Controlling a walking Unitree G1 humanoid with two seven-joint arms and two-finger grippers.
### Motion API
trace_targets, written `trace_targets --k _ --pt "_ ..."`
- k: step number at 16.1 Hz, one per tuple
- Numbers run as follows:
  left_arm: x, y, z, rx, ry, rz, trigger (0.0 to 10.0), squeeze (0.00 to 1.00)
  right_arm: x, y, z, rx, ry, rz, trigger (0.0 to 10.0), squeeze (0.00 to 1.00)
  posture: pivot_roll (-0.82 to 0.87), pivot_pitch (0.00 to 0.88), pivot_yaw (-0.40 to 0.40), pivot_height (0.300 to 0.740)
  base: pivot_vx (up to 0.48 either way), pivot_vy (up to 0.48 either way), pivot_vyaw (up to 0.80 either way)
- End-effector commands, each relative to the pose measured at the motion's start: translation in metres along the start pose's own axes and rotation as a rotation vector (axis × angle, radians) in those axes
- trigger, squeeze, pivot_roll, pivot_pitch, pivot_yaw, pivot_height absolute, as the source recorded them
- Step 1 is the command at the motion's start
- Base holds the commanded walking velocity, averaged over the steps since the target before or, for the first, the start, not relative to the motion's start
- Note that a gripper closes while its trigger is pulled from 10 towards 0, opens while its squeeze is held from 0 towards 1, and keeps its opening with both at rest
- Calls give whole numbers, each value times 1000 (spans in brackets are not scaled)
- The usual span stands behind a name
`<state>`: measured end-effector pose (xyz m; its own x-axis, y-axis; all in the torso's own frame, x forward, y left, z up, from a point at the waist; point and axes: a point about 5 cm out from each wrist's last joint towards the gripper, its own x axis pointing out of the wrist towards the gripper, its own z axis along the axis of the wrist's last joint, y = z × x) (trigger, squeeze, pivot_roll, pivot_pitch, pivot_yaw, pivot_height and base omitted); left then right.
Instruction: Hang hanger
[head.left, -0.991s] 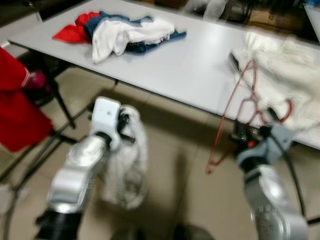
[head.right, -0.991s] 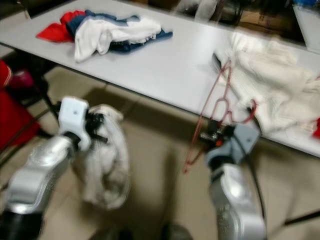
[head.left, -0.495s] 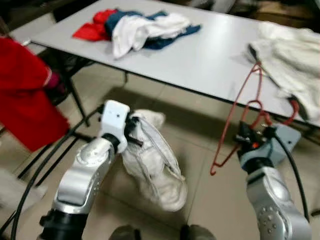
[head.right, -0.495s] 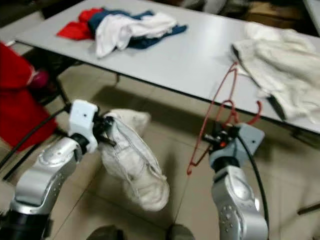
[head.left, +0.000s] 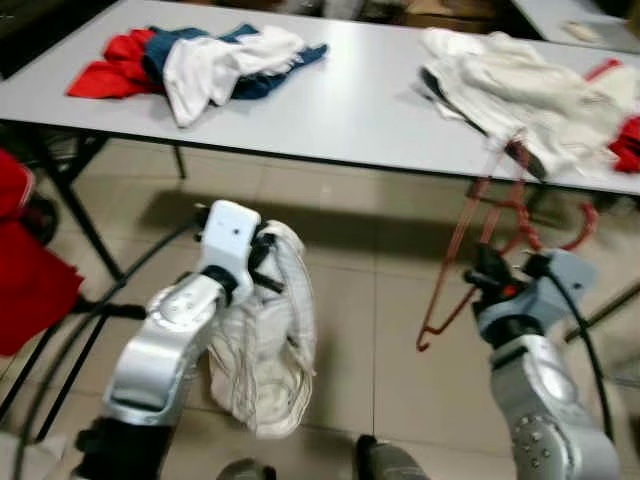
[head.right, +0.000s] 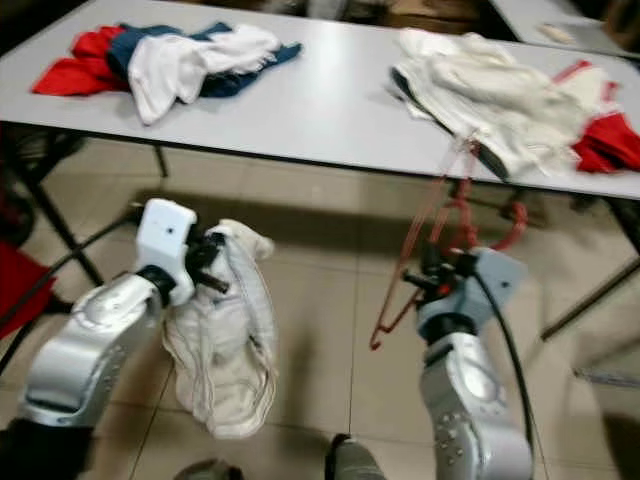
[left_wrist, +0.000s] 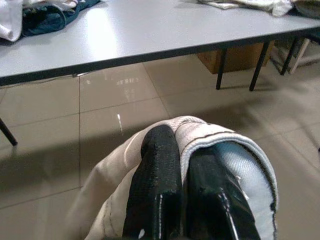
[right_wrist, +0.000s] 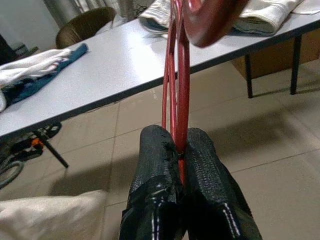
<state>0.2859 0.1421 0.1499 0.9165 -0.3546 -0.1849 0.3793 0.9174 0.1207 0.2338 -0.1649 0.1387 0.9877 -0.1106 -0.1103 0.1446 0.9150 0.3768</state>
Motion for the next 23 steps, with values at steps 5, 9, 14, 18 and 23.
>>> trace_targets --k 5,9,14,18,23 --pt "1 -4 14 7 -66 -16 10000 0 -1 -1 1 -23 0 -3 10000 0 -30 90 -8 740 0 340 0" --pt "0 -4 13 1 -64 -15 10000 0 -1 -1 -3 -37 25 14 10000 0 -31 92 -11 740 0 341 0" --pt "0 -4 17 14 -106 10 10000 0 0 1 -5 -77 40 28 10000 0 -29 96 -14 740 0 0 0" --pt "0 0 20 -5 -121 18 10000 0 -1 -1 -7 -126 54 16 10000 0 -30 99 -9 740 70 0 0" --pt "0 -1 20 -8 -119 13 10000 0 -1 1 -8 -118 63 26 10000 0 -30 101 -13 740 303 0 0"
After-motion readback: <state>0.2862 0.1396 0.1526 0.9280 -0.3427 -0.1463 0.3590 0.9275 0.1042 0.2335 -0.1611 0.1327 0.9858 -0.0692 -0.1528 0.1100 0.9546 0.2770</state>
